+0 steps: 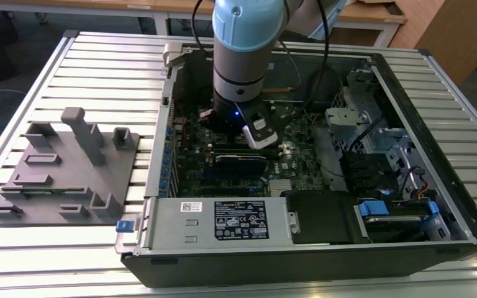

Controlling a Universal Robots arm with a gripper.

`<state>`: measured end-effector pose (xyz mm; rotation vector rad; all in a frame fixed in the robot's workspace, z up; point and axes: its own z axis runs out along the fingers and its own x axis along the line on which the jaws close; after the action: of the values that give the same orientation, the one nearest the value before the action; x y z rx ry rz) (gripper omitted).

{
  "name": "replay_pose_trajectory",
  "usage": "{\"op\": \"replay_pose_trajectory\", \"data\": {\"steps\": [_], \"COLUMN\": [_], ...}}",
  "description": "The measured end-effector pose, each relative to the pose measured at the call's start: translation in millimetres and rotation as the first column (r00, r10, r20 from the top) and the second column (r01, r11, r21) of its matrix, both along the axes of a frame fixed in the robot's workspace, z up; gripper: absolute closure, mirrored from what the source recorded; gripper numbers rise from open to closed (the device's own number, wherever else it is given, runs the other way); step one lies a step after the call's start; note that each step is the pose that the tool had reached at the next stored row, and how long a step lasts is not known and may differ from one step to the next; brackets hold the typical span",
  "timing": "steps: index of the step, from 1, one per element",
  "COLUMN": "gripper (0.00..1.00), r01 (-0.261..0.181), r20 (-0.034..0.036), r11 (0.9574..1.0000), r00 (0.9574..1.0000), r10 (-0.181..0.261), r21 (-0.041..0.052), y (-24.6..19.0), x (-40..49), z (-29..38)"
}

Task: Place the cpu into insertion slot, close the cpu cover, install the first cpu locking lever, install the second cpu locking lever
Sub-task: 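Install the second cpu locking lever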

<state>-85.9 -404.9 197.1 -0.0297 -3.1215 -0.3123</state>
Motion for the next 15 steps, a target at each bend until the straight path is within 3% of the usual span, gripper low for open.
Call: {"op": "replay_pose_trajectory", "data": {"steps": [15], "gripper": [0.9], "r01": [0.0], "r20": [-0.0001], "r11": [1.0], "r00": [1.0], "r10": [0.0], "r21": [0.0027], "y": [-1.3], "x": [-5.5], "z": [-4.6]}}
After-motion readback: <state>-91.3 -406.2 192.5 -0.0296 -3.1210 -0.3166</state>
